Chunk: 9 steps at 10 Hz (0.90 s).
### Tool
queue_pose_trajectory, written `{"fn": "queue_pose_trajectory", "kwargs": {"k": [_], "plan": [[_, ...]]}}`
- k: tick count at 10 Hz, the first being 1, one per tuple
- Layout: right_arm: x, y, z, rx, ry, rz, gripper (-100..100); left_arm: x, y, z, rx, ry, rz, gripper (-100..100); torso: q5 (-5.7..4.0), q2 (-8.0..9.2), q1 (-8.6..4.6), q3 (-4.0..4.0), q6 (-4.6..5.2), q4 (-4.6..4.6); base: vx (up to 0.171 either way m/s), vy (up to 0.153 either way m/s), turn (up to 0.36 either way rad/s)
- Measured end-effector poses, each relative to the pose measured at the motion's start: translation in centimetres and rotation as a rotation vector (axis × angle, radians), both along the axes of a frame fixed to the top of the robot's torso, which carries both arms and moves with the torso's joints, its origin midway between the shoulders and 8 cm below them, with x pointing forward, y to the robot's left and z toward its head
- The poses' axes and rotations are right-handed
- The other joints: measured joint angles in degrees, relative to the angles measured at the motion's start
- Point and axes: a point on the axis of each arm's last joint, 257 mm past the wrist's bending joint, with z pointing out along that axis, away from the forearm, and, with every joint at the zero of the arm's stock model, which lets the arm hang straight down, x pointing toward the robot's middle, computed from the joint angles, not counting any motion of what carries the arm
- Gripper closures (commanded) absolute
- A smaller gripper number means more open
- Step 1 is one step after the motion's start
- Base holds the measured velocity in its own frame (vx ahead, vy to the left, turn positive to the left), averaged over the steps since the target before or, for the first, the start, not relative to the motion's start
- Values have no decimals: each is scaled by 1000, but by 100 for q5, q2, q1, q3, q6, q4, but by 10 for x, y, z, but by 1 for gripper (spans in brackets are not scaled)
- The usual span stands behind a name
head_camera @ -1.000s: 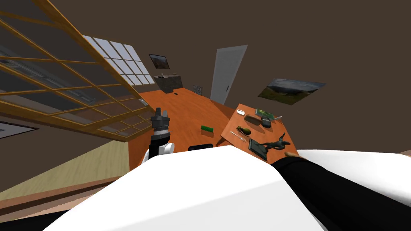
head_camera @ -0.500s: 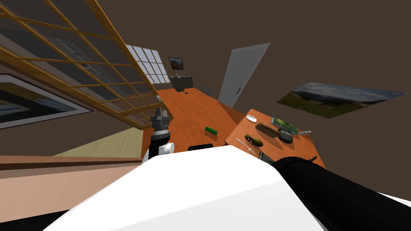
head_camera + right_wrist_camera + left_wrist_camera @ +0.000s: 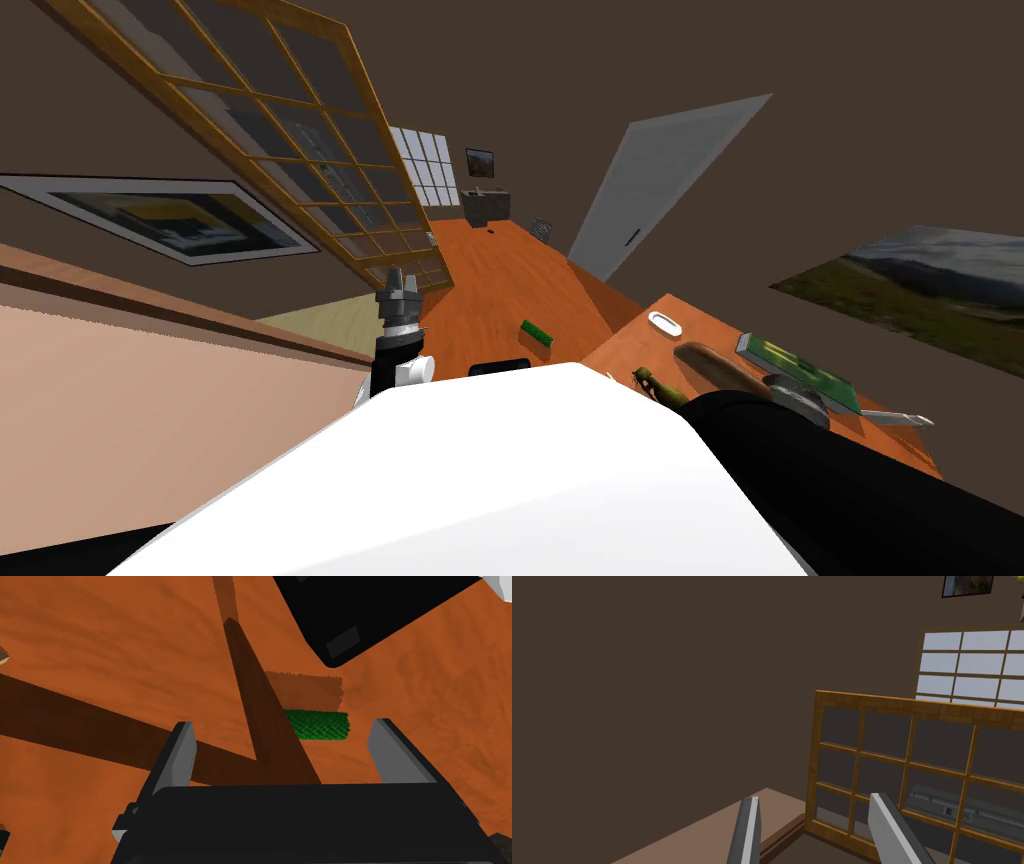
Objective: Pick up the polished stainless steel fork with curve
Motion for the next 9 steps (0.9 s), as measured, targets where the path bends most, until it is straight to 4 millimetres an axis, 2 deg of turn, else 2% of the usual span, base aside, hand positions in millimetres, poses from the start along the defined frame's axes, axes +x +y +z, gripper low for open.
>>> {"fn": "queue_pose_trajectory", "kwargs": {"k": [2, 4, 9], "plan": [[-32, -22, 7, -36, 66, 48, -100, 0, 0, 0, 0, 0, 0, 0, 2, 0, 16, 0, 6, 0, 29, -64, 317], [-64, -53, 10, -84, 150, 130, -100, 0, 0, 0, 0, 0, 0, 0, -2, 2, -4, 1, 3, 0, 9, -99, 300], [-88, -90, 19, -147, 251, 263, -100, 0, 0, 0, 0, 0, 0, 0, -3, 9, -1, 5, 9, 3, -15, -91, 305]]}}
